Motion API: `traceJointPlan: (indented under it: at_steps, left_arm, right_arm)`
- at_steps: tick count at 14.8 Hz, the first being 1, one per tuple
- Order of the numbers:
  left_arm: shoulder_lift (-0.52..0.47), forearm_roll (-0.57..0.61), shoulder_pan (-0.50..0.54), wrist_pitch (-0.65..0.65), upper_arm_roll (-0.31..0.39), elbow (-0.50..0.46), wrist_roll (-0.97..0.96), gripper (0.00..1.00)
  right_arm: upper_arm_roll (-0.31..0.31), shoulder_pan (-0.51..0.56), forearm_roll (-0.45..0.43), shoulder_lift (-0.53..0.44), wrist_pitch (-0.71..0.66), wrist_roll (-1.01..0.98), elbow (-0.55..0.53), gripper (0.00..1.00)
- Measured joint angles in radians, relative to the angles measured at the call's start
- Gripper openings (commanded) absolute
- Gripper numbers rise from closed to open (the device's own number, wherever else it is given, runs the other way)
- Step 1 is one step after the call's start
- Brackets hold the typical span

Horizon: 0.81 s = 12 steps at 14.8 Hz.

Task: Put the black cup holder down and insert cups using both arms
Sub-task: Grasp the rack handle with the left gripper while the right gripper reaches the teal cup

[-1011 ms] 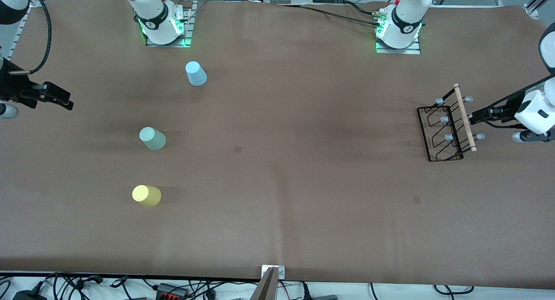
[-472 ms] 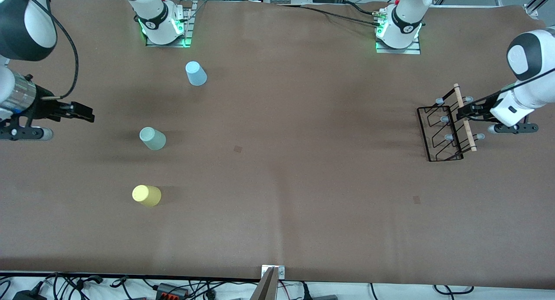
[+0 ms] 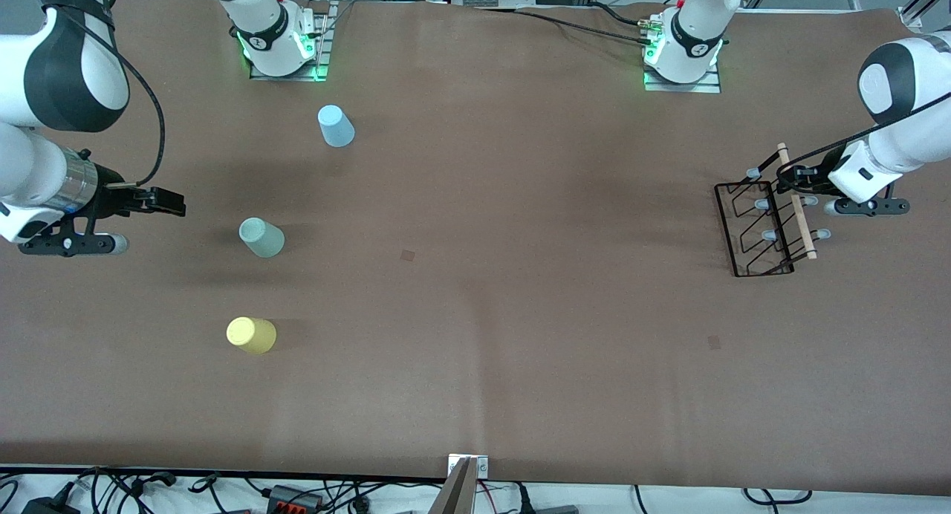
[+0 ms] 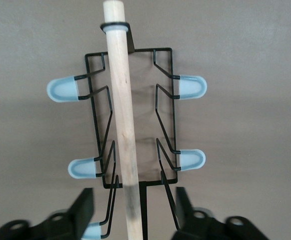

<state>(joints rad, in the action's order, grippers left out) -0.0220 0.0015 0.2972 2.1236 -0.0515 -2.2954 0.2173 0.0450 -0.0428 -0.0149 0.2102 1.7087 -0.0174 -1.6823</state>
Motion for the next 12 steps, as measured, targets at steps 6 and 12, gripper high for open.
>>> traceJointPlan:
  at_steps: [6, 12]
  left_arm:
    - [0.000, 0.000, 0.000, -0.008, -0.003, -0.007, 0.010, 0.54]
    - [0.002, 0.000, 0.000, -0.009, -0.003, -0.011, 0.028, 0.38]
  right_arm:
    - [0.000, -0.004, 0.000, 0.092, 0.050, 0.019, -0.008, 1.00]
    - [-0.001, -0.054, 0.001, 0.099, 0.146, 0.045, -0.099, 1.00]
